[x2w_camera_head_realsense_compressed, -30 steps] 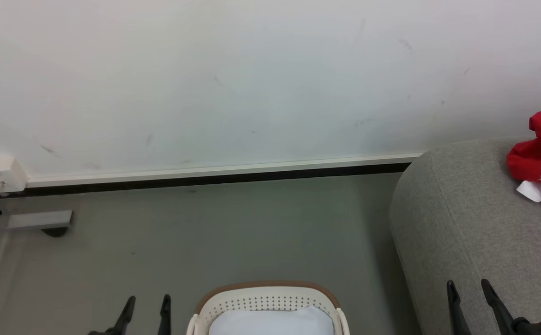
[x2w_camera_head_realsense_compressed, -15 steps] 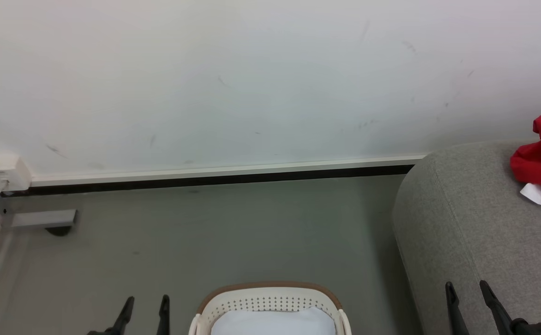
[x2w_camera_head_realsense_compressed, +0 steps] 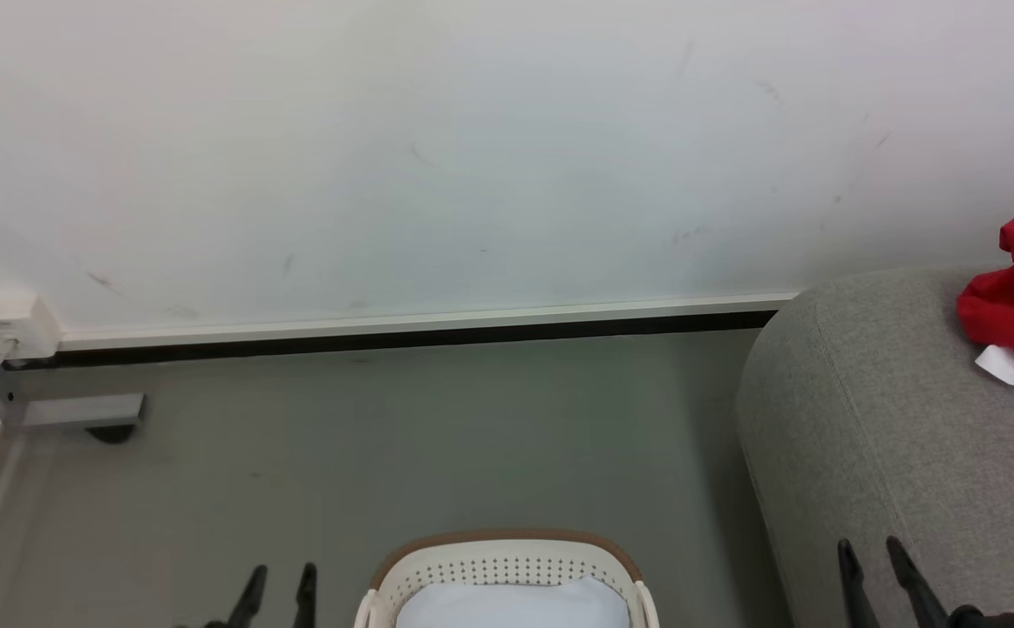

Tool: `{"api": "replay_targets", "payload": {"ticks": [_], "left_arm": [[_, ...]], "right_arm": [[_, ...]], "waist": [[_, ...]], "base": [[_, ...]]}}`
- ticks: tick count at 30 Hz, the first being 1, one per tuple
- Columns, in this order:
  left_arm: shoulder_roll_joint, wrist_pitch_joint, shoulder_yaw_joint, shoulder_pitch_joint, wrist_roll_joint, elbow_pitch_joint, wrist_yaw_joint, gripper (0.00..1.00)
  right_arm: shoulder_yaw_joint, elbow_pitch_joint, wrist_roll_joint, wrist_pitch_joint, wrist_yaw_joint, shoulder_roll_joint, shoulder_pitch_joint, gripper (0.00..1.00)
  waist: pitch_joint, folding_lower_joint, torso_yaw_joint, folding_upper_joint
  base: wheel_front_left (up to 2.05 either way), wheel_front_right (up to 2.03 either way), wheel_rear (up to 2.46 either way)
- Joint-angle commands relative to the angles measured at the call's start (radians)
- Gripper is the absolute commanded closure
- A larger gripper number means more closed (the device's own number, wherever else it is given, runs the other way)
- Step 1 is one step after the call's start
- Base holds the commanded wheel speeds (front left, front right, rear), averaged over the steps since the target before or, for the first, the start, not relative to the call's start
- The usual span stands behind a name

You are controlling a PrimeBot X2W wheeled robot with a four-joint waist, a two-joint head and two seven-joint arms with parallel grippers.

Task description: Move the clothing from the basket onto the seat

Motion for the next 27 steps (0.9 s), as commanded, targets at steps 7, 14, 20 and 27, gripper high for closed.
{"api": "replay_targets", "payload": {"ticks": [7, 14, 20, 27], "left_arm": [[-0.003, 0.032, 0.016, -0.008, -0.083, 0.029, -0.006, 1.00], [-0.003, 0.063, 0.025, -0.019, -0.224, 0.017, -0.015, 1.00], [-0.002, 0.088, 0.033, -0.028, -0.334, 0.007, -0.022, 1.00], [-0.001, 0.116, 0.043, -0.040, -0.453, -0.001, -0.030, 1.00]], "right_arm": [[-0.009, 0.015, 0.080, 0.024, 0.000, 0.002, -0.002, 1.00], [-0.021, 0.003, 0.209, 0.058, 0.000, 0.002, -0.013, 1.00], [-0.030, -0.006, 0.311, 0.085, 0.000, 0.001, -0.022, 1.00], [-0.041, -0.014, 0.420, 0.115, 0.000, 0.001, -0.033, 1.00]], "waist": [[0.000, 0.0000, 0.000, -0.0001], [0.001, 0.0000, -0.001, -0.0001], [0.002, 0.0000, -0.002, -0.0001], [0.003, 0.0000, -0.003, -0.0001]], "base": [[0.00, 0.00, 0.00], [0.00, 0.00, 0.00], [0.00, 0.00, 0.00], [0.00, 0.00, 0.00]]}}
